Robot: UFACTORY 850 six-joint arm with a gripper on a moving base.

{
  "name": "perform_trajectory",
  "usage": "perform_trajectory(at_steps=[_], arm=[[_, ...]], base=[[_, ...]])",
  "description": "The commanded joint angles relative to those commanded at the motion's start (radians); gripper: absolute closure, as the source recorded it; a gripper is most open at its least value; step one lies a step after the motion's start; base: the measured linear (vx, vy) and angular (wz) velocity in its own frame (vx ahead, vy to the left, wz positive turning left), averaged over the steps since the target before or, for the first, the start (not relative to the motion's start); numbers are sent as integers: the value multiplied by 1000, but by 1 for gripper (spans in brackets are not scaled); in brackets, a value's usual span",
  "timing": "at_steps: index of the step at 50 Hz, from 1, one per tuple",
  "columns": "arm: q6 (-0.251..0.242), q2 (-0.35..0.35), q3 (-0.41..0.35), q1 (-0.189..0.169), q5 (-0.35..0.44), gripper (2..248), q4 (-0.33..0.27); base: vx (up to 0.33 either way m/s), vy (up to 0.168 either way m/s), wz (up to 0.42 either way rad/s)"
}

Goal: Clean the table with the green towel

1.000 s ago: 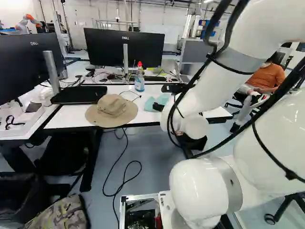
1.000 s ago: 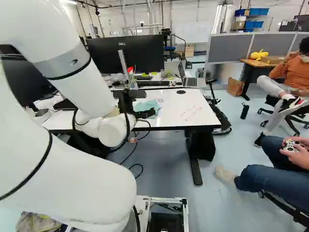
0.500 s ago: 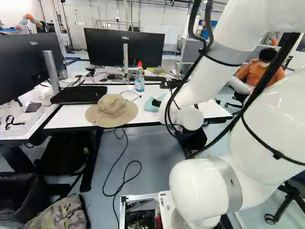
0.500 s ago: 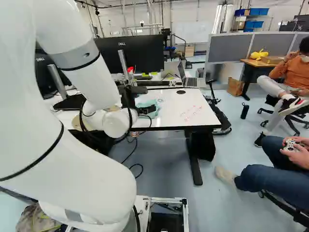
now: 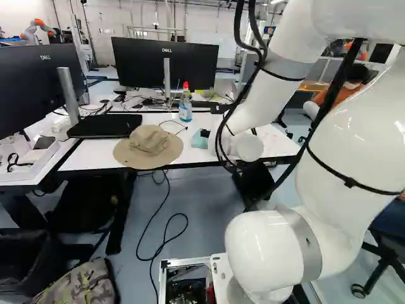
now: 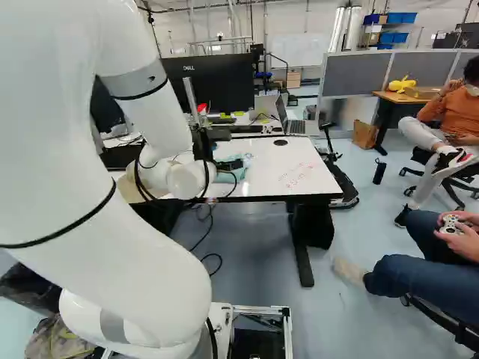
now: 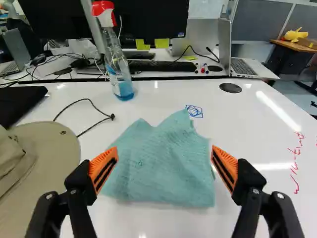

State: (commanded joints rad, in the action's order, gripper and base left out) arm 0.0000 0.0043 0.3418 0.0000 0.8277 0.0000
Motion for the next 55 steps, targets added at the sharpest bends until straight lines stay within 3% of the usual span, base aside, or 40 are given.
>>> perform_trajectory(at_steps=[55], arm=[[0,-206,223,3,-208,3,0]], base=[[0,0,0]])
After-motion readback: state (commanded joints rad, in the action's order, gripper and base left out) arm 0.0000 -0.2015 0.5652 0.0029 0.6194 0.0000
